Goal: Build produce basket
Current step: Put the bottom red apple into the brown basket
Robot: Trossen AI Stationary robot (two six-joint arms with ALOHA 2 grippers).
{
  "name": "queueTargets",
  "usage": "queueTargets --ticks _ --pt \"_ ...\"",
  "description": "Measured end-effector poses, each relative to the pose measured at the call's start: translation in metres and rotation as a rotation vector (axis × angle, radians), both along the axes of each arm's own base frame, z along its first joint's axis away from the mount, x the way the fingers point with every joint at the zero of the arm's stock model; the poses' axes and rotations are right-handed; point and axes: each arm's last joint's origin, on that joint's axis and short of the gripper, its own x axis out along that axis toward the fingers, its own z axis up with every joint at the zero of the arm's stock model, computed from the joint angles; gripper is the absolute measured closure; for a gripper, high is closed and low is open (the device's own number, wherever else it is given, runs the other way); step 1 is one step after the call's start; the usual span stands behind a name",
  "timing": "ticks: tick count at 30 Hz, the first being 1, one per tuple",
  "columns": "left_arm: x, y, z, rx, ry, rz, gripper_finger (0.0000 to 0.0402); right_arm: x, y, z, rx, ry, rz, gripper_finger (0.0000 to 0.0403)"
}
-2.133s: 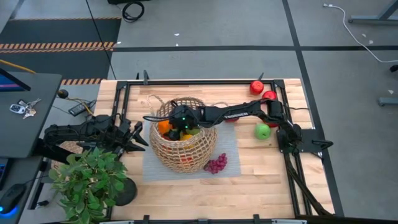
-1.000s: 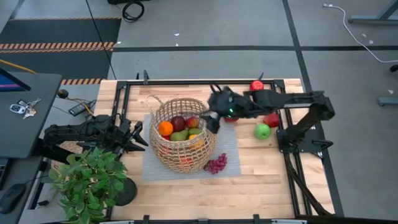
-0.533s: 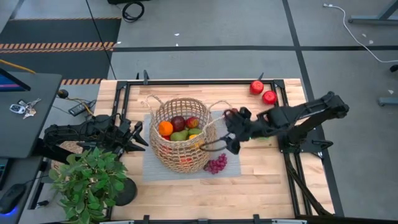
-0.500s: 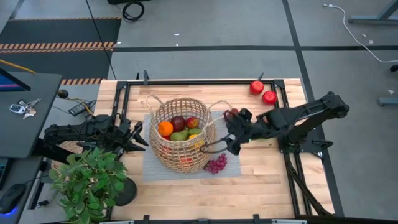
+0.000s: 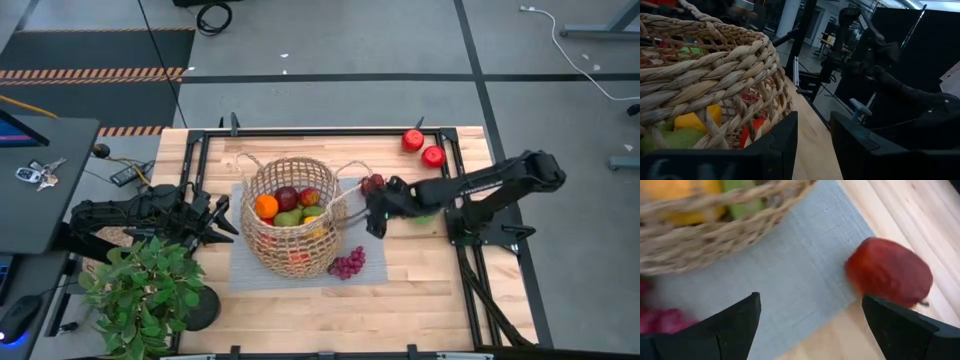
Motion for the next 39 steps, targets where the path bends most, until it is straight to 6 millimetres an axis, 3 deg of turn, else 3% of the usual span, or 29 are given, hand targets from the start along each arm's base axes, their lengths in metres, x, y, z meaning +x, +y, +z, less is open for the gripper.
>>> queueTargets --ticks 10,16,30,39 --pt "0.000 0.000 0.000 0.000 -0.001 0.000 0.0280 -0.007 -0.068 -0.005 -0.059 -0.133 0.107 0.0045" --pt "0.000 0.000 0.000 0.000 0.000 0.000 0.0280 -0.012 -0.094 -0.017 -0.045 -0.188 0.098 0.0038" --pt "0.000 0.000 0.000 0.000 0.000 -0.001 0.0280 -0.026 -0.110 -0.076 -0.096 -0.303 0.090 0.0036" --pt "0.000 0.000 0.000 0.000 0.000 0.000 0.0280 -0.025 -0.110 -0.087 -0.086 -0.294 0.086 0.0036"
